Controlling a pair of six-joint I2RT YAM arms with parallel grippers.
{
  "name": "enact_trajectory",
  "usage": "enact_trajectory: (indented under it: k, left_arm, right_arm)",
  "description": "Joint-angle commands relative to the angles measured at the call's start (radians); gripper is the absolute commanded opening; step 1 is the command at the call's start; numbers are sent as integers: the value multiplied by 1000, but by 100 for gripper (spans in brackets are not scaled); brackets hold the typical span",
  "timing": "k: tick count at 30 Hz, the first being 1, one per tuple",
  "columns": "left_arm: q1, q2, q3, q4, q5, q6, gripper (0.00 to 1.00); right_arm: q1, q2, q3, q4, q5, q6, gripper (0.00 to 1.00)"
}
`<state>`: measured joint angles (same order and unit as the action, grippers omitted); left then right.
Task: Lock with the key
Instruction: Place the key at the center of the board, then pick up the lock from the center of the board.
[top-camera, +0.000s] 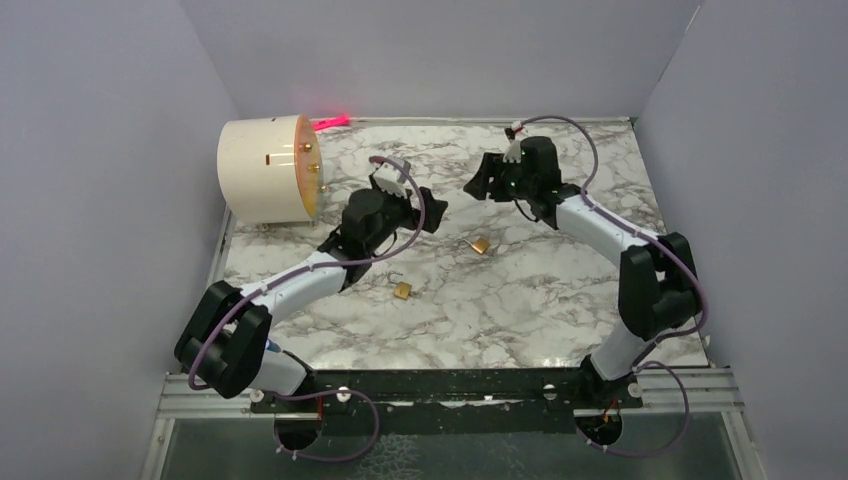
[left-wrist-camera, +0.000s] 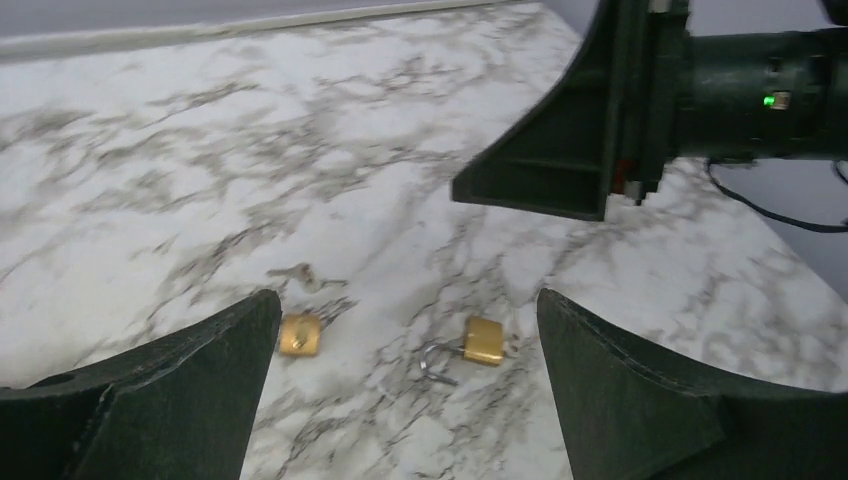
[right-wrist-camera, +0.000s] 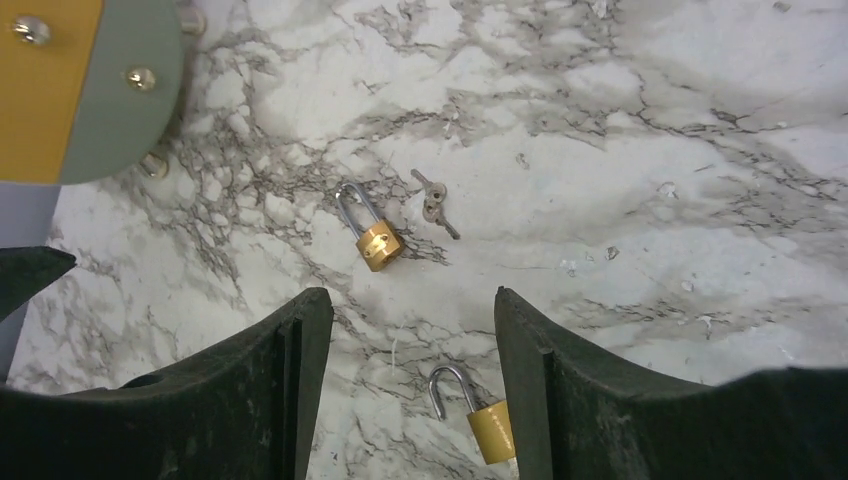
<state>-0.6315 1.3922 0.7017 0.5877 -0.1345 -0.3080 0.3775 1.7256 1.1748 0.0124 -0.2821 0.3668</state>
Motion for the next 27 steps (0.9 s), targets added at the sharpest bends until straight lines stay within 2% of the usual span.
enact_trajectory:
  k: [1, 4, 5, 6, 7, 10, 12, 14, 17, 21, 27]
  left_arm:
    - [81, 5, 219, -271, 760, 72, 98]
    - [82, 5, 300, -429, 1004, 139, 98]
    - [84, 3, 308, -464, 1137, 156, 98]
    - [82, -2, 303, -456, 1356, 182, 99]
    - [77, -21, 292, -452, 1422, 184, 99]
    - [88, -72, 307, -543, 1136, 237, 98]
    - [90, -97, 313, -518, 880, 210, 98]
    - [92, -102, 323, -502, 720, 207, 98]
    - [92, -100, 318, -446, 685, 210, 98]
    - [91, -93, 337, -450, 642, 191, 98]
    - [92, -155, 253, -378, 550, 169, 98]
  right_arm:
    - [8, -112, -56, -4, 55, 2, 65]
    - [8, -176, -108, -9, 65, -2, 65]
    - [8, -198, -124, -22, 68, -4, 65]
    - [8, -219, -140, -36, 71, -6, 65]
    - [8, -241, -152, -39, 74, -6, 65]
    - [8, -293, -182, -57, 73, -2, 65]
    - [8, -330, -201, -56, 73, 5, 66]
    - [8, -354, -215, -55, 67, 10, 66]
    - [8, -380, -225, -60, 51, 16, 66]
    - [8, -397, -208, -91, 12, 2, 66]
    - [8, -472, -230, -115, 88, -7, 68]
